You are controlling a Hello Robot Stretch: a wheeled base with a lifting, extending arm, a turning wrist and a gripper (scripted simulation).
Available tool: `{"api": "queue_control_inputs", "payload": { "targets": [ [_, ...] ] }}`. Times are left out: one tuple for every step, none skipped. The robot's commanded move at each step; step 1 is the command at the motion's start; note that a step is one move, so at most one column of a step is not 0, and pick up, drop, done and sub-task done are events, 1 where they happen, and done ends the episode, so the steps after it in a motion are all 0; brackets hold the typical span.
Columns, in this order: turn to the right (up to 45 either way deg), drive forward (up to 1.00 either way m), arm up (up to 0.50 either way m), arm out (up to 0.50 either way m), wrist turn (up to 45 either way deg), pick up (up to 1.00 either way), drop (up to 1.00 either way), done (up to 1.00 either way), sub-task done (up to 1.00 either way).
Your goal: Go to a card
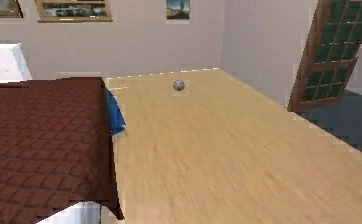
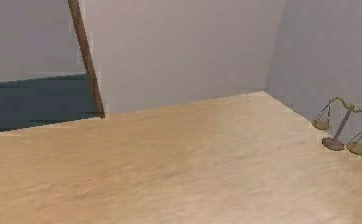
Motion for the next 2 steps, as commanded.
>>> {"api": "queue_control_inputs", "payload": {
  "targets": [
    [6.0,0.0,0.0,0.0,0.0,0.0,0.0,0.0,0.0],
    [0.0,0.9,0.0,0.0,0.0,0.0,0.0,0.0,0.0]
  ]
}}
